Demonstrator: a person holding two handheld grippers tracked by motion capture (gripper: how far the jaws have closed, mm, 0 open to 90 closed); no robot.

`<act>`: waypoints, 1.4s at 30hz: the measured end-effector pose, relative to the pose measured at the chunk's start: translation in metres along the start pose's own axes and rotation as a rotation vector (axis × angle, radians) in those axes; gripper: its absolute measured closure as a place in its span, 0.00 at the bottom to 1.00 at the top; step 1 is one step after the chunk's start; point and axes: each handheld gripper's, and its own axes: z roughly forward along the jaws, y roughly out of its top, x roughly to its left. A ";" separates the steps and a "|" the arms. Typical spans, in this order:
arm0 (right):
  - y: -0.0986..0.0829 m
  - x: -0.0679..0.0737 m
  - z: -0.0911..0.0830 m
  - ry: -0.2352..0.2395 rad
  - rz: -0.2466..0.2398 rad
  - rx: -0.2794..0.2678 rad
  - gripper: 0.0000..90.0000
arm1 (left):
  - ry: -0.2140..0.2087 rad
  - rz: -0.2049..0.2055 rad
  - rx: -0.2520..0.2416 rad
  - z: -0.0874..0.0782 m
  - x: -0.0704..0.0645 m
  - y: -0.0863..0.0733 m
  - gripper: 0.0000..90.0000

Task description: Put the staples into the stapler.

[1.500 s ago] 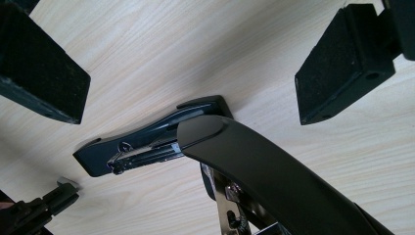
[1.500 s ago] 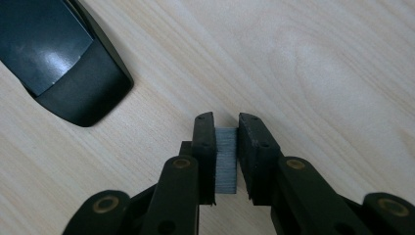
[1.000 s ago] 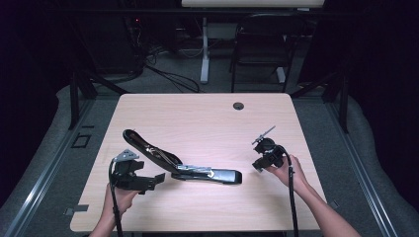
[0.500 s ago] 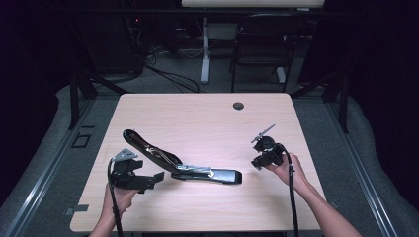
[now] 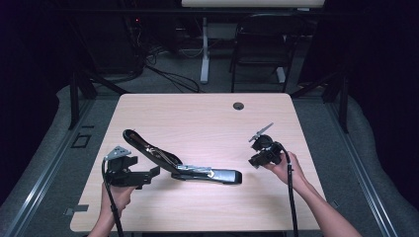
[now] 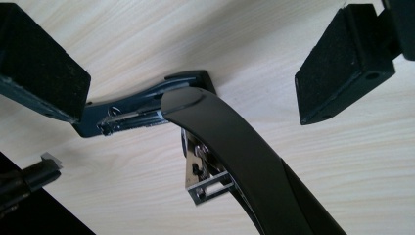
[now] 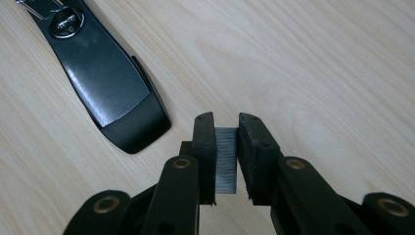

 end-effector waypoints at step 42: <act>0.031 0.025 -0.007 0.047 -0.113 -0.056 0.87 | 0.133 -0.114 -0.260 -0.009 0.016 0.018 0.66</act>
